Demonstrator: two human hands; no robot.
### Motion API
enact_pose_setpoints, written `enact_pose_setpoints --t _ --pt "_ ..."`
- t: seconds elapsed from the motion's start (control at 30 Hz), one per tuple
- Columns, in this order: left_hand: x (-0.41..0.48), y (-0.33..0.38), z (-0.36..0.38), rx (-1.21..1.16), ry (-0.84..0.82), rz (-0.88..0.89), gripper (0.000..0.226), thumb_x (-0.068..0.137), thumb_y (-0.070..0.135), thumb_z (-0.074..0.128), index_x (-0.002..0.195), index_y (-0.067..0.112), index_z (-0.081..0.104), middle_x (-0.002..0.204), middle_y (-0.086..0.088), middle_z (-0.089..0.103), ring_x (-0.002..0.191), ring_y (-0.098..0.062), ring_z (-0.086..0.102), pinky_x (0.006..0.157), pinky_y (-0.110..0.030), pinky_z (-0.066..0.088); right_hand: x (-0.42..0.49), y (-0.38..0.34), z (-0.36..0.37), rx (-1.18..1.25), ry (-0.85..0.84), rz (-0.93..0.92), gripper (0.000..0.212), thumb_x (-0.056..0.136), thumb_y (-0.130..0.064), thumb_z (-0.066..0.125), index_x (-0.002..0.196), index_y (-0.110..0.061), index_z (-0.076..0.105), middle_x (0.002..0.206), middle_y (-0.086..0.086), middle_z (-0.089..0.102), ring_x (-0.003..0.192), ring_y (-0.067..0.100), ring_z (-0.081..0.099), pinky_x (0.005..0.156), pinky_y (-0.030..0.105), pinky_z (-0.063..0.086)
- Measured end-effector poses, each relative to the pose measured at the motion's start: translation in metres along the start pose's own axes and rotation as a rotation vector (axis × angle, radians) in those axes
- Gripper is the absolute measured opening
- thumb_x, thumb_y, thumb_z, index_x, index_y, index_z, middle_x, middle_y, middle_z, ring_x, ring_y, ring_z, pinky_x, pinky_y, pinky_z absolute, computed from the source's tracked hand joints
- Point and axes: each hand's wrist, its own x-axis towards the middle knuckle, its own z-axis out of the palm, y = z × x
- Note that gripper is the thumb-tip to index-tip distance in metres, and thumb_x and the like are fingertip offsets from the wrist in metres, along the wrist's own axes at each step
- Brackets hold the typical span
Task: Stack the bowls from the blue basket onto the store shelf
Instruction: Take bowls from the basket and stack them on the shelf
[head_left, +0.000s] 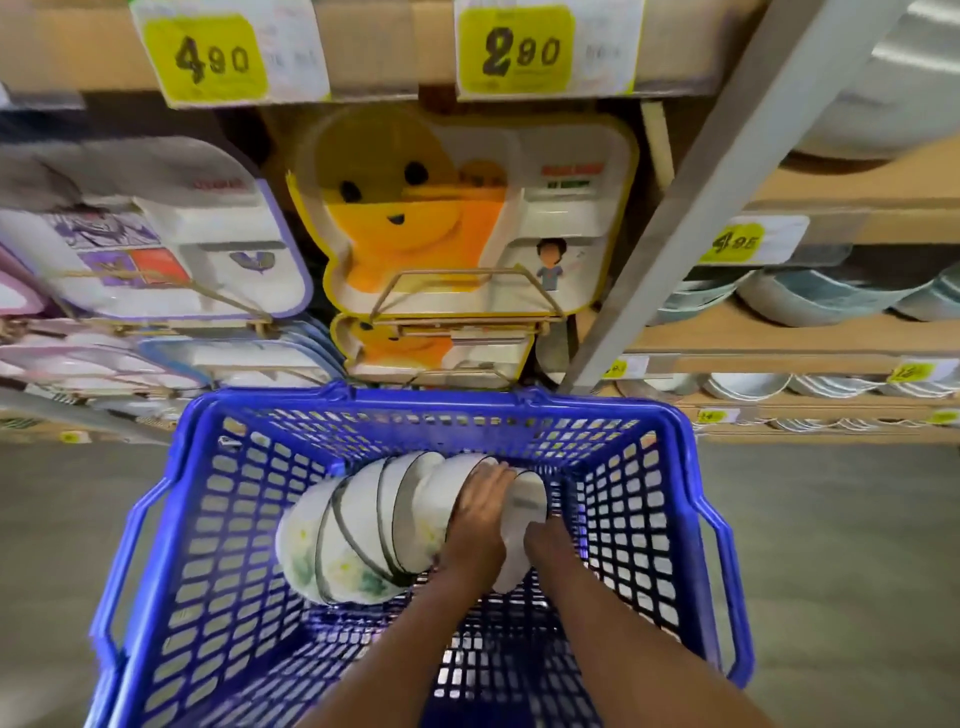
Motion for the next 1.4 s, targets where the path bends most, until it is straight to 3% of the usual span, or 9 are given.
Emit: enact_pose_setpoints --t 0.2,0.5,0.67,0.93,1.0,1.07,1.17,1.27,1.4 --pt "-0.014 0.015 -0.014 -0.164 0.080 -0.060 0.073 0.072 -0.027 0.033 0.138 0.001 0.048 0.145 -0.008 0.042 0.142 -0.026 0.031 0.119 -0.031 0.019 -0.019 -0.004 -0.011 0.049 0.070 0.002 0.041 0.102 -0.013 0.030 0.132 0.009 0.048 0.133 0.026 0.052 0.120 0.037 0.053 0.095 0.038 0.046" --pt "-0.032 0.077 -0.091 -0.440 0.196 -0.208 0.072 0.077 -0.023 0.037 0.139 0.014 0.048 0.138 0.004 0.047 0.132 -0.014 0.041 0.110 -0.014 0.023 -0.089 -0.041 -0.050 0.114 0.165 -0.158 0.049 0.104 -0.037 0.030 0.129 -0.004 0.056 0.130 0.022 0.057 0.118 0.037 0.055 0.097 0.038 0.042" --pt "-0.051 0.113 -0.152 -0.769 0.339 -0.303 0.064 0.085 -0.018 0.033 0.137 0.014 0.053 0.139 -0.007 0.055 0.130 -0.026 0.048 0.110 -0.049 0.038 -0.149 -0.059 -0.080 0.383 -0.036 -0.401 0.030 0.096 -0.027 0.043 0.089 -0.007 0.064 0.102 0.018 0.069 0.087 0.026 0.062 0.072 0.033 0.043" --pt "-0.082 0.190 -0.240 -1.091 0.425 -0.210 0.070 0.071 -0.014 0.029 0.103 0.031 0.072 0.109 0.003 0.071 0.107 -0.025 0.061 0.071 -0.035 0.053 -0.270 -0.106 -0.109 0.718 -0.315 -0.813 0.035 0.098 -0.039 0.044 0.129 -0.031 0.059 0.126 -0.003 0.065 0.115 0.020 0.062 0.096 0.044 0.051" --pt "-0.091 0.209 -0.261 -1.099 0.434 -0.176 0.068 0.071 -0.012 0.030 0.094 0.035 0.074 0.095 0.012 0.074 0.097 -0.018 0.062 0.062 -0.030 0.053 -0.299 -0.113 -0.117 0.768 -0.317 -0.889 0.031 0.098 -0.031 0.044 0.123 -0.032 0.062 0.123 -0.004 0.066 0.111 0.020 0.064 0.088 0.039 0.055" --pt "-0.096 0.226 -0.276 -1.106 0.445 -0.113 0.057 0.080 -0.004 0.035 0.105 0.032 0.071 0.100 0.010 0.074 0.097 -0.020 0.064 0.065 -0.033 0.056 -0.327 -0.119 -0.129 0.838 -0.260 -0.936 0.029 0.097 -0.026 0.044 0.111 -0.033 0.068 0.111 -0.006 0.070 0.099 0.018 0.068 0.075 0.033 0.058" --pt "-0.107 0.260 -0.286 -1.114 0.428 0.047 0.040 0.096 0.023 0.035 0.122 0.028 0.065 0.119 0.001 0.069 0.110 -0.023 0.064 0.090 -0.043 0.055 -0.361 -0.123 -0.149 0.906 -0.205 -0.973 0.030 0.096 -0.023 0.043 0.107 -0.029 0.071 0.096 -0.008 0.074 0.085 0.015 0.070 0.065 0.032 0.059" --pt "-0.116 0.294 -0.292 -1.193 0.510 0.209 0.046 0.097 0.028 0.032 0.090 0.031 0.078 0.096 0.010 0.075 0.090 -0.008 0.071 0.069 -0.023 0.057 -0.388 -0.125 -0.168 0.958 -0.221 -0.994 0.031 0.097 -0.020 0.041 0.107 -0.025 0.070 0.091 -0.004 0.075 0.083 0.017 0.070 0.058 0.028 0.056" --pt "-0.115 0.333 -0.299 -1.353 0.529 0.187 0.046 0.097 0.031 0.030 0.115 0.007 0.065 0.105 -0.008 0.071 0.097 -0.026 0.065 0.075 -0.034 0.051 -0.419 -0.123 -0.199 1.004 -0.213 -1.015 0.027 0.098 -0.020 0.043 0.102 -0.026 0.069 0.084 -0.004 0.076 0.088 0.023 0.069 0.073 0.035 0.056"
